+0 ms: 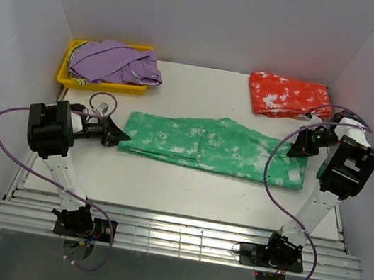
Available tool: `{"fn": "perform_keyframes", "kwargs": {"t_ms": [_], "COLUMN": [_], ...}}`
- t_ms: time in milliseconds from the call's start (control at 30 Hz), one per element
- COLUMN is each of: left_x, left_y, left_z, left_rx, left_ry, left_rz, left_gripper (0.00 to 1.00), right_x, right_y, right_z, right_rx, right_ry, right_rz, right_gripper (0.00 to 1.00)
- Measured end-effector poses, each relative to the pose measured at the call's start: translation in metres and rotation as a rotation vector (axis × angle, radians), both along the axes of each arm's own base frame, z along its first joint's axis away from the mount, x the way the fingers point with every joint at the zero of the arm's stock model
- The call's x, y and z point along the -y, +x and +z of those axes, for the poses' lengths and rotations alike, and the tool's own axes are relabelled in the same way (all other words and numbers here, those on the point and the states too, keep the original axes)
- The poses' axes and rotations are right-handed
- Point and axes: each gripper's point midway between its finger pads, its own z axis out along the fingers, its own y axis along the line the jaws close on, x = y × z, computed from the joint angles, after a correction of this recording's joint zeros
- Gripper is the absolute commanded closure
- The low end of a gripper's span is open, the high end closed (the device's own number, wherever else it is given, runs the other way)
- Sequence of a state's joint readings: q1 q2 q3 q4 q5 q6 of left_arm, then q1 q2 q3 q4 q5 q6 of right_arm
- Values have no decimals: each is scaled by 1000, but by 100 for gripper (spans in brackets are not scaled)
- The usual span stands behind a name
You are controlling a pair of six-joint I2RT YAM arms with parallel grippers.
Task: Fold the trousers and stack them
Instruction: Fold the trousers
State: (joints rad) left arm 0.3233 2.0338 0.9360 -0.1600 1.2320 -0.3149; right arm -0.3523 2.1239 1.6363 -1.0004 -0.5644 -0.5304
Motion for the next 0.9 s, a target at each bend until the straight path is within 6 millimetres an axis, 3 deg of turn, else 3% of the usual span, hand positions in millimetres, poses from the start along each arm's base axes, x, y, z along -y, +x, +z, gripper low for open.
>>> {"fn": "perform_keyframes", "kwargs": {"t_ms": [33,67,167,367,567,700,767,900], "left_x": [-1,-3,-7,-27,-55,-54,-39,11], "left_y": [-1,-2,-8,-10,1,8,12,10], "left_z": [-3,-6,-2,44,102,139,154,170], "left_rx": [-2,5,2,122,256,328,358,398], "left_ry": [34,75,162,406,646,720,739,735], "left_rz": [5,10,27,64,110,94,62,-34], "left_gripper": [100,100,100,100,100,100,100,100], "right_x": [-1,-3,-12,-14,26,36,23,-11], "right_y": [0,1,2,0,-8,-21,-29,-40], "right_z": [1,2,8,18,40,37,31,19], "right_rx": [-1,0,2,16,68,60,34,-21], "right_ry": [6,18,63,84,68,92,141,227], "right_rz": [0,0,-1,2,-80,-114,-111,-83], "right_gripper": [75,57,34,13,9,11,12,12]}}
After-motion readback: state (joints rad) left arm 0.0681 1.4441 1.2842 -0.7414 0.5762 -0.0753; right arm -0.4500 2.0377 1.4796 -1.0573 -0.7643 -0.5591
